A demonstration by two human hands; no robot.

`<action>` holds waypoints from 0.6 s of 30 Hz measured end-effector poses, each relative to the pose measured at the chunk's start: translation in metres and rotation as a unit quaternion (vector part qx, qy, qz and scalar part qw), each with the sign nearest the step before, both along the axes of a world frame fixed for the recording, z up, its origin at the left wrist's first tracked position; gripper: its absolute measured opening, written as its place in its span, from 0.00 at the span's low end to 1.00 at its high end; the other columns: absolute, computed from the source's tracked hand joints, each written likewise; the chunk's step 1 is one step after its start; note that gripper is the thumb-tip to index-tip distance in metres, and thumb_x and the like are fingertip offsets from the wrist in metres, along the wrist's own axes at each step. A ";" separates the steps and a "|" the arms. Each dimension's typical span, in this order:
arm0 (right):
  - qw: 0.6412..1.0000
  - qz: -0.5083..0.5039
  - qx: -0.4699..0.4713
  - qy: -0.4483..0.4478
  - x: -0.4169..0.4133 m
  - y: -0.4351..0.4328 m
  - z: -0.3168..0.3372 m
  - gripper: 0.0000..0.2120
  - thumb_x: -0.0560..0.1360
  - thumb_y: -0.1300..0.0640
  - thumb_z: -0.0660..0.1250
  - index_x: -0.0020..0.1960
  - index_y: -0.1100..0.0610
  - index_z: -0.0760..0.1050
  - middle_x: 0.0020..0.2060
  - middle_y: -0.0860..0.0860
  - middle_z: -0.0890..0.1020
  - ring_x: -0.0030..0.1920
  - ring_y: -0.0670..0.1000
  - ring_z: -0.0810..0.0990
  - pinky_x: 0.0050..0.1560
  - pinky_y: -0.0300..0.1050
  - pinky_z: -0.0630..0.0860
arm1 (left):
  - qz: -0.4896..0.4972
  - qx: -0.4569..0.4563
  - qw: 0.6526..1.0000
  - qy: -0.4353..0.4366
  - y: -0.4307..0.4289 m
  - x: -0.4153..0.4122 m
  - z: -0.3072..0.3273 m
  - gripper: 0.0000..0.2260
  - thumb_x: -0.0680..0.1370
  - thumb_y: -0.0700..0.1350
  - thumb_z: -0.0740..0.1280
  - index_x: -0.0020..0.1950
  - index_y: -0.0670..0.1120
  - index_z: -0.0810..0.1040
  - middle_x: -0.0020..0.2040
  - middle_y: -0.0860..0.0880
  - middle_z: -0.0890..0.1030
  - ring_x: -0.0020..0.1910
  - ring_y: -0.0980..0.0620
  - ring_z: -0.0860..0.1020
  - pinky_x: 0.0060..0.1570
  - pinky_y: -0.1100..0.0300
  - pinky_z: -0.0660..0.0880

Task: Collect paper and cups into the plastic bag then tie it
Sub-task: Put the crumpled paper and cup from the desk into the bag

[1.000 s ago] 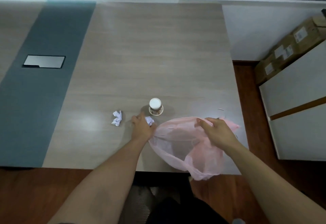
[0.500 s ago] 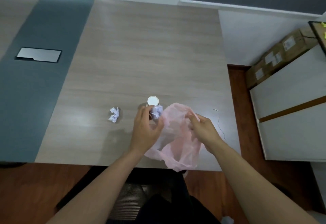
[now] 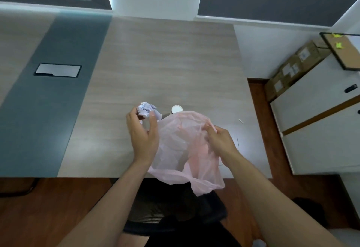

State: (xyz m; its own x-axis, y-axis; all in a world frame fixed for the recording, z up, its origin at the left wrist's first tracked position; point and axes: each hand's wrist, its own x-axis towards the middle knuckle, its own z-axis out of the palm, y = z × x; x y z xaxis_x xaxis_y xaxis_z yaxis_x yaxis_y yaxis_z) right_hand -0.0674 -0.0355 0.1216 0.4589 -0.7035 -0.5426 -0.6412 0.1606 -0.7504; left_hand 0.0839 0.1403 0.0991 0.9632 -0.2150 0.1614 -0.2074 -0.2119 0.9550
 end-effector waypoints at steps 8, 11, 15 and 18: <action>0.999 -0.011 -0.006 -0.034 0.005 0.035 0.009 0.18 0.86 0.45 0.62 0.51 0.52 0.88 0.36 0.48 0.84 0.36 0.51 0.80 0.40 0.44 0.76 | -0.211 0.055 0.955 -0.200 0.036 -0.047 0.022 0.27 0.85 0.44 0.67 0.83 0.39 0.65 0.74 0.55 0.73 0.70 0.53 0.75 0.71 0.61 0.69; 0.998 -0.011 -0.010 -0.056 0.006 0.044 0.010 0.18 0.86 0.44 0.63 0.51 0.52 0.88 0.41 0.53 0.89 0.40 0.52 0.84 0.41 0.44 0.77 | -0.252 0.053 0.935 -0.242 0.042 -0.057 0.023 0.28 0.84 0.44 0.69 0.82 0.38 0.66 0.68 0.45 0.77 0.62 0.49 0.77 0.67 0.59 0.73; 0.996 -0.017 0.020 -0.081 0.007 0.053 0.020 0.20 0.87 0.42 0.64 0.44 0.52 0.85 0.33 0.48 0.84 0.32 0.47 0.81 0.34 0.39 0.75 | -0.306 0.130 0.919 -0.212 0.053 -0.057 0.014 0.27 0.84 0.50 0.68 0.82 0.49 0.68 0.65 0.53 0.75 0.47 0.61 0.78 0.47 0.60 0.81; 0.996 -0.008 0.025 -0.084 0.008 0.057 0.025 0.22 0.87 0.43 0.63 0.37 0.52 0.71 0.29 0.46 0.73 0.30 0.50 0.70 0.33 0.42 0.67 | -0.335 0.213 0.894 -0.207 0.063 -0.055 -0.007 0.22 0.84 0.56 0.67 0.76 0.55 0.68 0.66 0.58 0.76 0.38 0.52 0.81 0.37 0.48 0.81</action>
